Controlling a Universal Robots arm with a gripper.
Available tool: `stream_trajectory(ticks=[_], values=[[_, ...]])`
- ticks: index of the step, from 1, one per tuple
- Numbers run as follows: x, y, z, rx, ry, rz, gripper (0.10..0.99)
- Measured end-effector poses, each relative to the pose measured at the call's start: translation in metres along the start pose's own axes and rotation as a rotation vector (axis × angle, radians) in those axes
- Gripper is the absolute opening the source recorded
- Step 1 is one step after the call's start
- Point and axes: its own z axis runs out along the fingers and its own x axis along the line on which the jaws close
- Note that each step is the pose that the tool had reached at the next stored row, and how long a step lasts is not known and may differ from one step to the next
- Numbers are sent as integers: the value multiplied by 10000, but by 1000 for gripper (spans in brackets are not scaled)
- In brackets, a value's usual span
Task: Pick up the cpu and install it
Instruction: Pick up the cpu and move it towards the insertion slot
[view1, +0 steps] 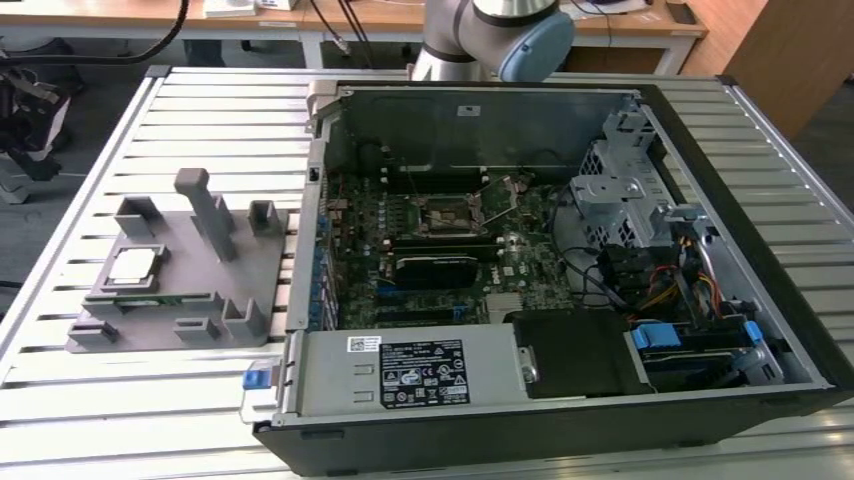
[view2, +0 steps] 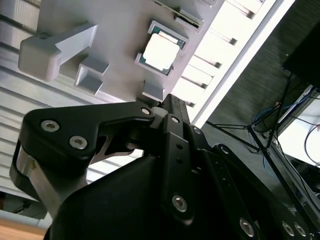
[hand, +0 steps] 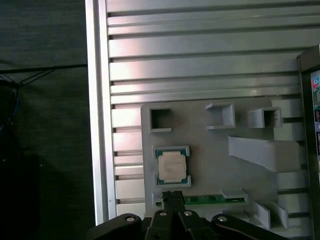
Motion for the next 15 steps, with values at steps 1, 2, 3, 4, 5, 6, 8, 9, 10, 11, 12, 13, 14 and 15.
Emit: stream_trajectory(ticks=[1, 2, 3, 4, 5, 6, 8, 9, 10, 11, 12, 13, 14, 15], values=[[0, -2, 18, 2, 29, -4, 114], [0, -3, 35, 4, 52, -5, 169], [0, -4, 52, 6, 72, -8, 169], [0, -5, 70, 7, 83, -10, 231], [-1, -7, 89, 7, 87, -11, 231], [-1, -10, 108, 7, 91, -11, 294], [-2, -17, 143, 7, 101, -11, 349], [-3, -23, 162, 8, 104, -11, 408], [-2, -25, 179, 8, 106, -9, 467], [-2, -27, 198, 8, 106, -9, 467], [-3, -31, 215, 8, 106, -10, 525], [-4, -32, 233, 8, 106, -12, 584], [-12, -33, 250, 9, 108, -34, 639], [-26, -32, 267, 11, 111, -68, 639]])
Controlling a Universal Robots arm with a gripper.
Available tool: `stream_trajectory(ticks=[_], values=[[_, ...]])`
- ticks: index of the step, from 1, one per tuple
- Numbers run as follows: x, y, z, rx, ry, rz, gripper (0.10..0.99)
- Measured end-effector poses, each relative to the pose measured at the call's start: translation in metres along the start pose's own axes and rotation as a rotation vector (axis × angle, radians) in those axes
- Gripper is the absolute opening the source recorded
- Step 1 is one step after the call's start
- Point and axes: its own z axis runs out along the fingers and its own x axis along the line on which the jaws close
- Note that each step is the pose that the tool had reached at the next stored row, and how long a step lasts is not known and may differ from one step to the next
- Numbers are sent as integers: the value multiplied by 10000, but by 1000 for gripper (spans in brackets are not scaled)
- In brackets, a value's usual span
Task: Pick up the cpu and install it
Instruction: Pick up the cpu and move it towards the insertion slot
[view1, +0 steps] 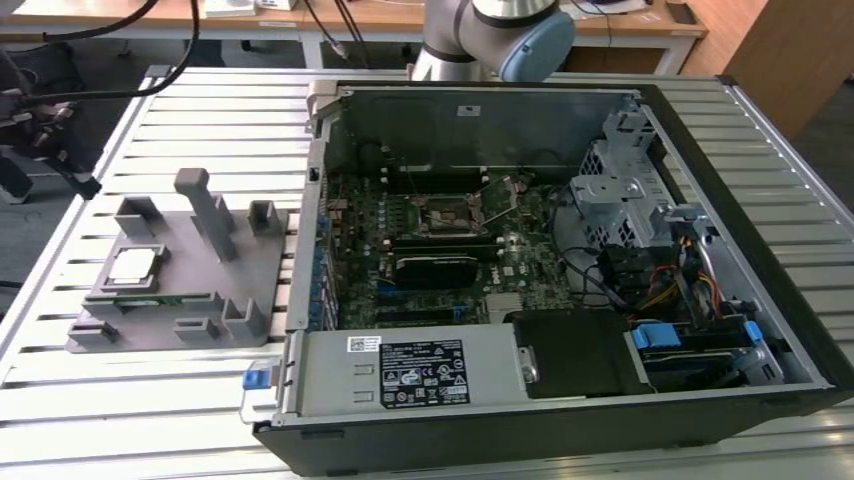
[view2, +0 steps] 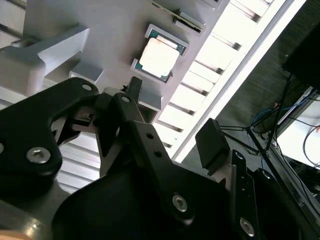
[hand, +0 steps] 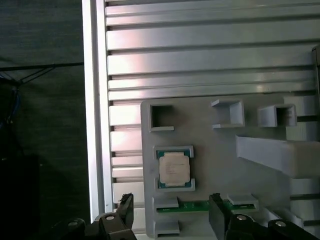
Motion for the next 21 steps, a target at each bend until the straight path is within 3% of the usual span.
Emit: stream_trajectory(ticks=[1, 5, 13, 21], values=[[-26, 1, 20, 0, 2, -33, 706], [-88, 2, 91, -3, 1, -53, 706], [-93, -3, 215, -1, 4, -52, 706], [-96, -5, 274, 0, 6, -52, 706]])
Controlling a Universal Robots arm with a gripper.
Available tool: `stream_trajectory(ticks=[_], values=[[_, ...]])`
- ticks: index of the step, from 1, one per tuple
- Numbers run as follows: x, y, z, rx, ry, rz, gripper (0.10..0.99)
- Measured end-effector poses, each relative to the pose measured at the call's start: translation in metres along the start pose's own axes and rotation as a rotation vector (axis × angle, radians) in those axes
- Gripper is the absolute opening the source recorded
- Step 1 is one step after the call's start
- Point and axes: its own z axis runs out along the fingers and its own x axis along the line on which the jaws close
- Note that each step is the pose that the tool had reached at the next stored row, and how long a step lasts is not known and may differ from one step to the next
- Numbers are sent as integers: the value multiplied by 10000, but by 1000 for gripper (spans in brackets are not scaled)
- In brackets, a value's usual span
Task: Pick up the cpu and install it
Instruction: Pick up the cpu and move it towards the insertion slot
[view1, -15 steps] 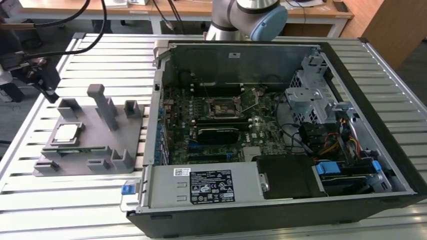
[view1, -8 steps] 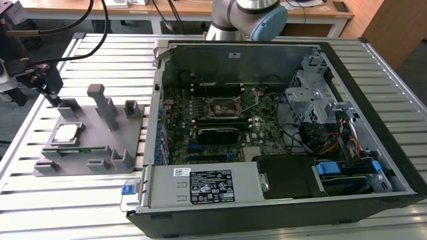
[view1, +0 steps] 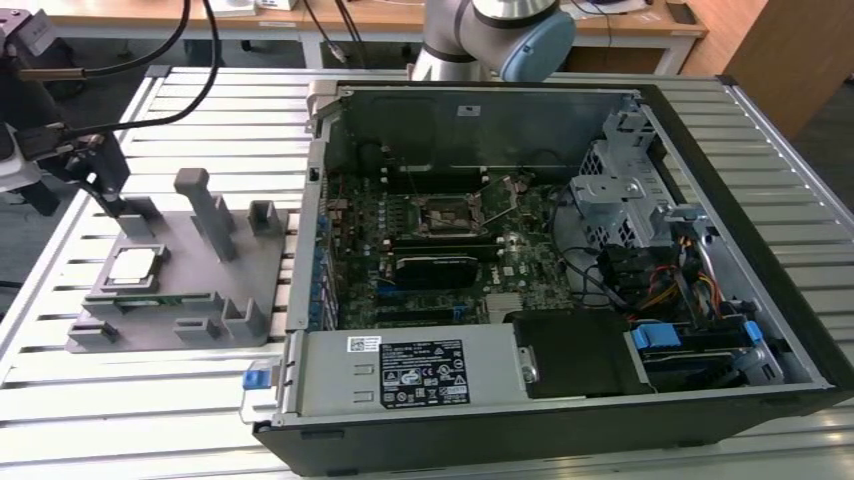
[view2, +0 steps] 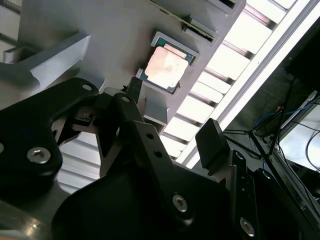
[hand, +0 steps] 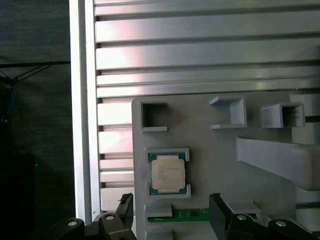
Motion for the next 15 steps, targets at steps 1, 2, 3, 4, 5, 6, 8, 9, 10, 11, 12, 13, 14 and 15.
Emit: stream_trajectory(ticks=[1, 2, 3, 4, 5, 6, 8, 9, 10, 11, 12, 13, 14, 15], values=[[-1, 0, 7, -1, -1, 0, 706], [-2, -1, 16, -2, -3, 0, 706], [-2, -1, 25, -2, -2, -1, 706], [-3, -2, 35, -2, -2, 0, 706], [-4, -2, 47, -2, -2, 0, 706], [-4, -2, 58, -1, -2, 0, 706], [-5, -3, 81, -2, -2, -1, 706], [-5, -4, 95, -2, -2, 0, 706], [-6, -4, 107, -1, -2, 0, 706], [-6, -5, 119, -1, -2, 0, 706], [-6, -5, 131, -1, -2, -1, 706], [-7, -6, 142, -1, -1, 0, 706], [-7, -6, 154, -1, -2, 0, 706], [-9, -7, 165, -1, -1, -1, 706]])
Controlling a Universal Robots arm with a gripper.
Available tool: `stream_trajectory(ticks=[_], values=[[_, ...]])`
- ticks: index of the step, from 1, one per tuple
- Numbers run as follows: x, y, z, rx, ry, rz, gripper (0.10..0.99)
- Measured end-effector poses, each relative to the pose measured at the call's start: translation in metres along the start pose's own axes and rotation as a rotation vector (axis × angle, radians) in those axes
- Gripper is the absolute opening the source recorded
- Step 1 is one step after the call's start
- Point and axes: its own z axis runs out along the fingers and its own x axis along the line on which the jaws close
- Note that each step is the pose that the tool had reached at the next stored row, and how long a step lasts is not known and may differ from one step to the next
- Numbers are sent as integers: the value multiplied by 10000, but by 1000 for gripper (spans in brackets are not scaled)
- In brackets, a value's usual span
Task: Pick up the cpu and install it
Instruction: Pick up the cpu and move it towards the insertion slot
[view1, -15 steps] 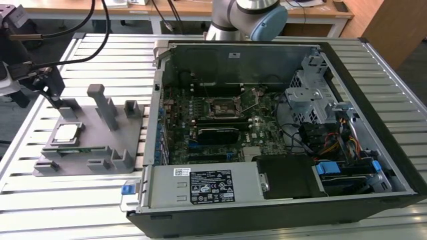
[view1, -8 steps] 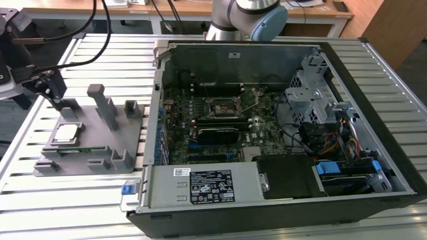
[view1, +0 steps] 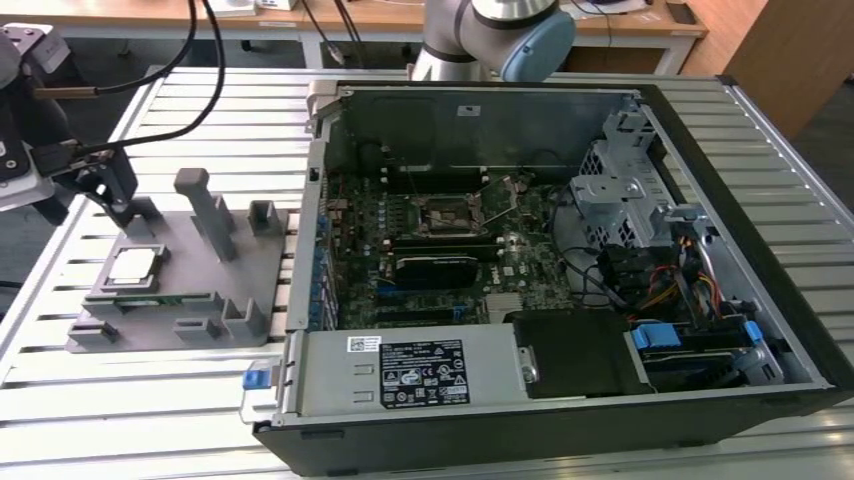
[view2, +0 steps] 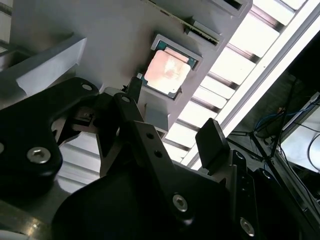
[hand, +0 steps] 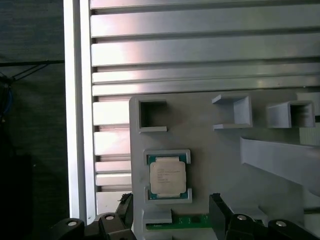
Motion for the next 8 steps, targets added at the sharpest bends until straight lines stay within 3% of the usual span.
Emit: stream_trajectory(ticks=[8], values=[[-42, -2, 94, 0, 0, -1, 706]])
